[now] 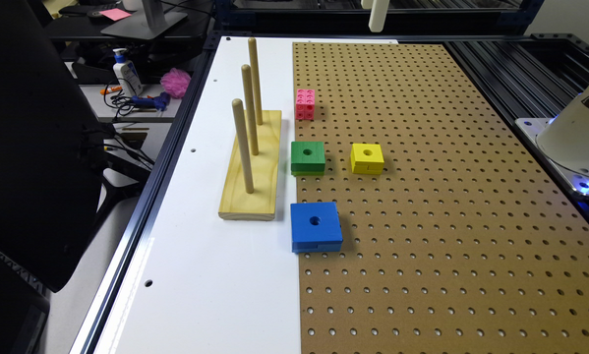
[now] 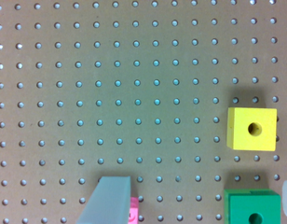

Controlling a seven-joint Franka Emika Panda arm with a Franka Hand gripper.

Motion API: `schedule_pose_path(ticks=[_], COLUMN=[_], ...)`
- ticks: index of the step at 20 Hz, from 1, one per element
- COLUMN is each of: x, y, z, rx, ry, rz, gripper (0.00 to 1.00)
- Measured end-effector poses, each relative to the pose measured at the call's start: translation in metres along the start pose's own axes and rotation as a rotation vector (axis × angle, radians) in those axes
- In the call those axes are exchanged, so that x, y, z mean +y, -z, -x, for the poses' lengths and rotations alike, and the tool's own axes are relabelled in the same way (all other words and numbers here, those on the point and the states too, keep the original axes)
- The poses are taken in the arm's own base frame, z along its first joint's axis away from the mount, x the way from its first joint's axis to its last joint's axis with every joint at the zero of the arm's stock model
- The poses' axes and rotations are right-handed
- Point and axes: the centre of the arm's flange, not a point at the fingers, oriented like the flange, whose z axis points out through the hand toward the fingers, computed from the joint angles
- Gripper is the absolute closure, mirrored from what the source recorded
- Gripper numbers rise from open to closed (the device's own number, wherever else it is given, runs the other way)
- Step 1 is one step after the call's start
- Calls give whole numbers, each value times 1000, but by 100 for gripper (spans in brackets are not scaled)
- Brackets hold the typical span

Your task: Pick up pink block.

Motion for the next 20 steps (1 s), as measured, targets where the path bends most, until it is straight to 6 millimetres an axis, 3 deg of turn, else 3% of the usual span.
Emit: schedule_pose_path(ticks=[10, 20], x=[-16, 20], y=[-6, -5], z=[-39, -66], rx=[10, 16], ry=[-7, -5], rz=[-7, -7], gripper=[0, 0])
